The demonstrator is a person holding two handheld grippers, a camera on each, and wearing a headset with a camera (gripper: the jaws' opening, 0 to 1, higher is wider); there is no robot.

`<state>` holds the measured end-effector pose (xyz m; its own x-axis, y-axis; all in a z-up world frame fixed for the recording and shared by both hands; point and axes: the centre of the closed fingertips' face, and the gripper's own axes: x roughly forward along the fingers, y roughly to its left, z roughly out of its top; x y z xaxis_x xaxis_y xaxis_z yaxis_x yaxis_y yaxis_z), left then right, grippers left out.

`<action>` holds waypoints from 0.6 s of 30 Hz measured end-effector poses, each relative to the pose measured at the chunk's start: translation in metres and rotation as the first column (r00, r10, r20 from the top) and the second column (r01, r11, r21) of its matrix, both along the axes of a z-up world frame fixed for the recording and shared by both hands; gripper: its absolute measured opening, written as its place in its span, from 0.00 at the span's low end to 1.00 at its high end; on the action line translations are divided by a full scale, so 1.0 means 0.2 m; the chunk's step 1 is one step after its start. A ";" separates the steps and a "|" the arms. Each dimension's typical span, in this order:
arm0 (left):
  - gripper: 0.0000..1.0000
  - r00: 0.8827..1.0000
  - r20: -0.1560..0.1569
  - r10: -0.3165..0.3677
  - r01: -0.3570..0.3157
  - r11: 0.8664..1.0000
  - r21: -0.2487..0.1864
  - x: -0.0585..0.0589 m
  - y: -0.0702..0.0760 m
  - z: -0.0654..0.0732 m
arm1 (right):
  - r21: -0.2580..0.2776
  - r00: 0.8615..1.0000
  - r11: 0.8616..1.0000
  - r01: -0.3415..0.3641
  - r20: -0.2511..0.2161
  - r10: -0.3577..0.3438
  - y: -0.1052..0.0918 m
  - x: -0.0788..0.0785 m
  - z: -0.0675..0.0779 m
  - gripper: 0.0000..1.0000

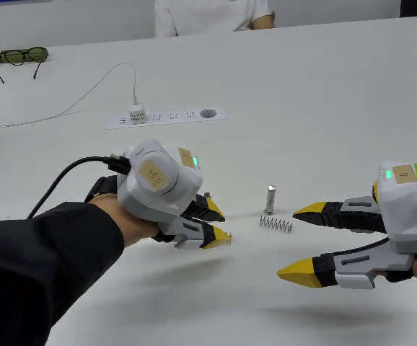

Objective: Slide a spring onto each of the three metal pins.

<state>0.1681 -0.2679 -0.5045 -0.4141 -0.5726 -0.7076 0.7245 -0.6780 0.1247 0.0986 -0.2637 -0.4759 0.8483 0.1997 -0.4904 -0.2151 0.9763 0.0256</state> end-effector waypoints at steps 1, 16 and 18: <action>0.19 1.000 0.005 -0.003 0.003 1.000 0.005 0.00 0.00 -0.01 | 0.000 1.000 1.000 0.000 0.000 0.000 0.00 0.00 0.00 0.59; 0.16 0.993 0.108 -0.040 0.033 0.997 0.067 0.01 -0.04 -0.15 | 0.006 1.000 1.000 0.002 -0.002 -0.002 0.00 0.00 0.00 0.59; 0.15 0.993 0.113 -0.039 0.031 0.997 0.075 0.02 -0.03 -0.16 | 0.009 1.000 1.000 0.004 0.002 -0.004 -0.01 0.00 0.00 0.59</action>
<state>0.1712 -0.2748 -0.5358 -0.3467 -0.5039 -0.7911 0.6838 -0.7131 0.1546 0.0979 -0.2650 -0.4762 0.8499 0.2007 -0.4873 -0.2113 0.9768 0.0339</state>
